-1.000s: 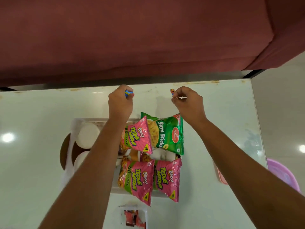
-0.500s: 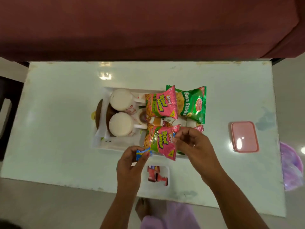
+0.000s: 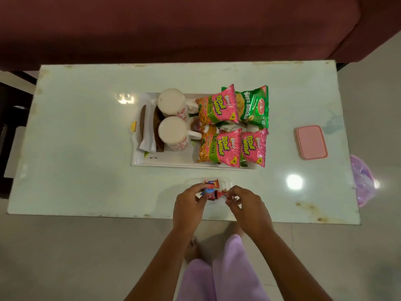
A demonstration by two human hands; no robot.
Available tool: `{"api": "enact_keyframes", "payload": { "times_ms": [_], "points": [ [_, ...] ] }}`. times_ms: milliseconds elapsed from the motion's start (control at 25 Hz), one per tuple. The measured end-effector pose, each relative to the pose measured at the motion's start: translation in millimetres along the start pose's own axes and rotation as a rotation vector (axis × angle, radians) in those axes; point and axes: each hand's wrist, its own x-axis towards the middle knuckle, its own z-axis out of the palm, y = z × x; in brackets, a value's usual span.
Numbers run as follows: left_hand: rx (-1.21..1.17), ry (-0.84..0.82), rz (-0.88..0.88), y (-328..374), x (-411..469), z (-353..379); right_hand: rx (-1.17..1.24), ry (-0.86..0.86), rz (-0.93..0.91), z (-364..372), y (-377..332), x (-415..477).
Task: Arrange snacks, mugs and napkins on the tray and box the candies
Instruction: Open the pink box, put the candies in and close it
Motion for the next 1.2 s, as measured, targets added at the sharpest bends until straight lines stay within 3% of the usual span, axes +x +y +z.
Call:
{"api": "enact_keyframes", "payload": {
  "times_ms": [120,280,440,680,920,1080,1200],
  "points": [
    [0.116,0.028,0.041,-0.3,-3.9,-2.1,0.000,0.004,-0.045,19.5,2.3,1.6],
    [0.068,0.178,0.012,-7.5,-8.8,-4.1,0.021,0.065,-0.064,26.9,1.6,1.5],
    [0.097,-0.024,-0.224,-8.1,-1.1,1.4,0.070,0.178,0.018,26.1,7.2,-1.6],
    [-0.018,-0.071,-0.158,23.0,-0.2,14.5,0.264,0.359,0.120,-16.0,31.5,13.3],
    [-0.102,-0.315,-0.127,102.9,-20.3,75.3,0.360,0.482,0.256,-114.8,88.3,47.9],
    [-0.058,-0.225,0.037,160.0,13.2,90.1,0.200,0.467,0.281,-158.1,121.0,87.8],
    [-0.013,-0.061,0.199,201.3,48.7,87.6,-0.165,0.315,0.289,-168.3,129.6,122.6]
  ]
}}
